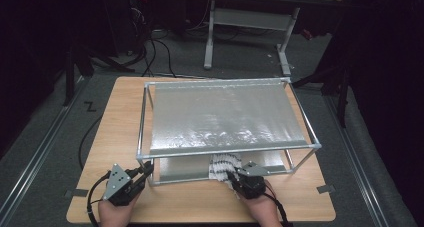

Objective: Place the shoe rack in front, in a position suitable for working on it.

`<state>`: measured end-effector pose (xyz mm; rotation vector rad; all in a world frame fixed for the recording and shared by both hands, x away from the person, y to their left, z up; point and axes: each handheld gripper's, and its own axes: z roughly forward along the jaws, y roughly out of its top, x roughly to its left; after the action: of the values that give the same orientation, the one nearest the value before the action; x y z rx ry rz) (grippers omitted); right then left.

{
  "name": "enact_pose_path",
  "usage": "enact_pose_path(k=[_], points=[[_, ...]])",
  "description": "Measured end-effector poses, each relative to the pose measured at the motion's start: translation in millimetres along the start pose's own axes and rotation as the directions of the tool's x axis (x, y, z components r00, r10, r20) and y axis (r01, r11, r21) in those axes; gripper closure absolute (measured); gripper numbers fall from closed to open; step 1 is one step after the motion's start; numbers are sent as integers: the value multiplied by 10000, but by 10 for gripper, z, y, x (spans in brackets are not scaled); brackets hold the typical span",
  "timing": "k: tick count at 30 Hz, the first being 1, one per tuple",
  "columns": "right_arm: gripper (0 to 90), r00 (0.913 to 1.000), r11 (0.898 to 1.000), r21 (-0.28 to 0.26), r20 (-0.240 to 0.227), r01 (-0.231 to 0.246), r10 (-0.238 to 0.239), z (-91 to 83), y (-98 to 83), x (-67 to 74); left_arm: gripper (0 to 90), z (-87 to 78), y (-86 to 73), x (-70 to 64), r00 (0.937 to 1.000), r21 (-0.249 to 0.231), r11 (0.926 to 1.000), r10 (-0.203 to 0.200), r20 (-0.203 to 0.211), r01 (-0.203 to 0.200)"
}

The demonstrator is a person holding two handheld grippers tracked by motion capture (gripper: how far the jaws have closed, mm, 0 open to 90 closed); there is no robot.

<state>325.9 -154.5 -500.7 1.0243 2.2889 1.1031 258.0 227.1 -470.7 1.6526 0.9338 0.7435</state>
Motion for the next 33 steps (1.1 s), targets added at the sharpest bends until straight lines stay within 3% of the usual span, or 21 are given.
enact_pose_path(k=[4, 9, 10, 14, 16, 17, 18, 21, 22, 23, 24, 28, 29, 30, 31, 33], points=[[760, 9992, 9992, -114, -136, 376, -377, 88, 72, 86, 803, -50, -14, 99, 9996, 26, 10000, -82, -273, 83], [771, 9993, 9978, -562, -87, 354, -359, -63, 78, 57, 802, -80, -20, 148, 9991, 70, 9999, -77, -417, 80], [770, 9995, 9960, -838, 159, 302, -290, -222, 57, -20, 802, -88, -23, 169, 9988, 65, 9999, -122, -475, 125], [768, 9964, 9914, -1303, 823, -87, 195, -563, -36, -233, 802, -104, -25, 210, 9983, 95, 9998, -160, -567, 166], [766, 9916, 9884, -1516, 1254, -129, 322, -717, -82, -344, 802, -107, -27, 219, 9984, 82, 9998, -172, -533, 177], [766, 9916, 9884, -1516, 1254, -129, 322, -717, -82, -344, 801, -107, -27, 219, 9984, 82, 9998, -172, -533, 177], [765, 9853, 9851, -1677, 1582, -371, 640, -846, -128, -458, 801, -106, -28, 225, 9987, 68, 9998, -184, -471, 188], [765, 9787, 9836, -1733, 1879, -498, 827, -939, -169, -539, 801, -103, -27, 232, 9988, 66, 9998, -192, -453, 195], [765, 9700, 9816, -1839, 2242, -523, 937, -1048, -206, -614, 801, -99, -26, 239, 9987, 71, 9998, -194, -471, 198], [765, 9700, 9816, -1839, 2242, -523, 937, -1048, -206, -614, 801, -99, -26, 239, 9987, 71, 9998, -194, -471, 198], [765, 9621, 9766, -2067, 2489, -594, 1112, -1149, -207, -658, 801, -94, -26, 243, 9987, 64, 9998, -202, -470, 205], [766, 9489, 9664, -2524, 2906, -480, 1230, -1329, -170, -691, 801, -96, -25, 241, 9986, 81, 9998, -183, -500, 187], [766, 9489, 9664, -2524, 2906, -480, 1230, -1329, -170, -691, 801, -96, -25, 241, 9986, 81, 9998, -183, -500, 187], [767, 9399, 9608, -2748, 3166, -379, 1276, -1411, -149, -699, 801, -96, -25, 240, 9986, 84, 9998, -177, -507, 182], [767, 9399, 9608, -2748, 3166, -379, 1276, -1411, -149, -699, 801, -96, -25, 240, 9986, 84, 9998, -177, -507, 182], [767, 9266, 9540, -2979, 3487, -327, 1406, -1485, -133, -726, 801, -96, -25, 240, 9985, 83, 9998, -176, -513, 181]])
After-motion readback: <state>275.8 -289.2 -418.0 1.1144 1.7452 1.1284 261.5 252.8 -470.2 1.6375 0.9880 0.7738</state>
